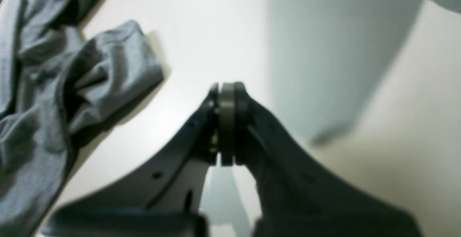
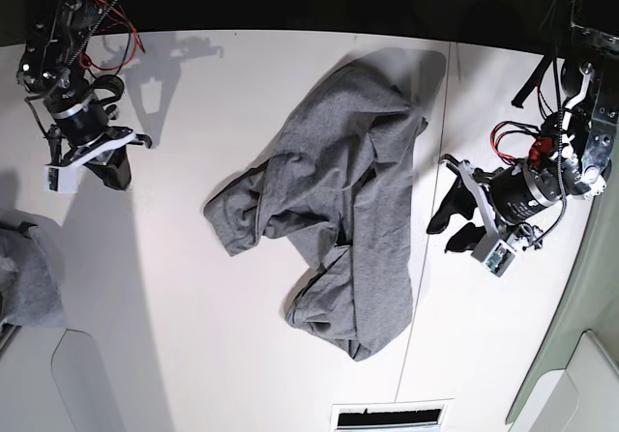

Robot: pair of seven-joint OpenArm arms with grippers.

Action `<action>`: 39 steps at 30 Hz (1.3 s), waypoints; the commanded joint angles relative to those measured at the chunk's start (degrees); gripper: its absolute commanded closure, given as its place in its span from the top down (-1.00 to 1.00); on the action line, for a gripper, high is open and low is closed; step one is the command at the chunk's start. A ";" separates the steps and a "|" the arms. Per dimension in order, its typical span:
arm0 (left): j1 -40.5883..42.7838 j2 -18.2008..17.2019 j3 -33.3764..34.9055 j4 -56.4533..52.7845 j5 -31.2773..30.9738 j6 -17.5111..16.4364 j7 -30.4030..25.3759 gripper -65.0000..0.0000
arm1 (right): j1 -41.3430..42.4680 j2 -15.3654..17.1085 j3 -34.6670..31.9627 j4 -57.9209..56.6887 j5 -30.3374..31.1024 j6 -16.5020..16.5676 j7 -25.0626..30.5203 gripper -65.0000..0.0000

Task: Layout the t-shirt on the table in an organized manner, then fold the t-shirt properly
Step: 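Grasp shirt edges with both grippers and pull them apart to spread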

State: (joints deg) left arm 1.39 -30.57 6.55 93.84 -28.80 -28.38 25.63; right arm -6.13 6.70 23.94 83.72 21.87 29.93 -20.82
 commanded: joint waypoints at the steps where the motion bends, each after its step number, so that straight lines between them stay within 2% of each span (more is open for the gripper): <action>1: -1.42 -0.42 -0.46 -0.52 -0.55 0.07 -2.69 0.00 | 0.15 0.24 -0.09 1.07 2.73 1.95 1.22 -1.00; 3: -2.58 1.22 -0.46 -3.54 -0.57 0.04 -4.68 0.11 | -0.07 -0.20 -1.14 1.07 6.03 2.40 1.07 -1.00; 6: -5.88 4.55 -0.44 -8.37 -0.57 0.07 -4.68 0.11 | 0.61 -1.16 -5.14 1.07 6.34 2.32 1.07 -0.31; 7: -7.23 5.73 -0.44 -10.14 -0.57 0.02 -4.68 0.11 | 1.03 -1.60 -6.91 1.01 5.22 2.25 1.09 -0.16; 9: -10.14 7.82 0.00 -14.12 -0.57 -0.15 -4.66 0.11 | 2.23 -2.69 -10.73 0.94 2.45 2.16 1.11 -0.07; 15: -17.94 12.96 1.70 -28.33 0.37 -0.15 -5.60 0.11 | 7.78 -6.84 -19.85 -3.72 -5.46 -4.83 3.21 -0.07; 18: -20.83 14.91 1.75 -34.91 1.97 -0.15 -8.17 0.11 | 12.28 -8.41 -22.71 -10.80 -7.43 -5.09 3.23 -0.08; 20: -21.77 15.87 1.75 -37.81 3.56 -0.15 -9.90 0.08 | 14.78 -9.18 -24.72 -16.00 -8.96 -5.11 3.21 -0.19; 21: -21.97 16.28 1.75 -38.71 4.50 -0.13 -10.58 -0.07 | 15.72 -9.44 -25.59 -18.40 -9.70 -5.14 3.23 -0.28; 23: -22.03 16.41 1.75 -39.69 5.75 -0.11 -10.95 -0.60 | 17.14 -9.70 -26.82 -22.08 -11.15 -5.11 3.43 -0.53; 24: -22.03 16.35 1.75 -39.71 6.38 -0.11 -10.93 -0.89 | 17.27 -9.73 -26.97 -22.82 -12.15 -5.14 3.85 -0.75; 25: -22.05 16.11 1.75 -39.69 6.88 -0.11 -10.84 -1.00 | 17.03 -9.70 -26.95 -22.77 -13.07 -5.14 4.92 -1.00; 28: -22.93 14.45 1.73 -39.54 5.95 0.92 -10.88 -1.00 | 16.72 -9.25 -25.99 -21.46 -14.40 -5.07 6.27 -1.00; 33: -23.10 8.26 1.68 -35.74 1.09 -0.28 -9.16 -1.00 | 14.60 -7.45 -22.10 -15.10 -14.36 -4.37 4.90 -1.00; 36: -23.10 4.76 1.68 -33.66 -2.99 -5.57 -4.42 -1.00 | 11.37 -6.10 -18.69 -9.81 -13.90 -2.43 4.26 -1.00; 39: -22.64 2.36 1.68 -31.93 -10.08 -10.82 0.31 -1.00 | 8.04 -4.42 -15.17 -5.62 -12.33 -0.50 4.26 -1.00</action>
State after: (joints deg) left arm -19.79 -27.35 8.58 60.93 -38.28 -38.59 27.44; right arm 1.04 2.20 8.80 77.12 8.62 28.80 -17.80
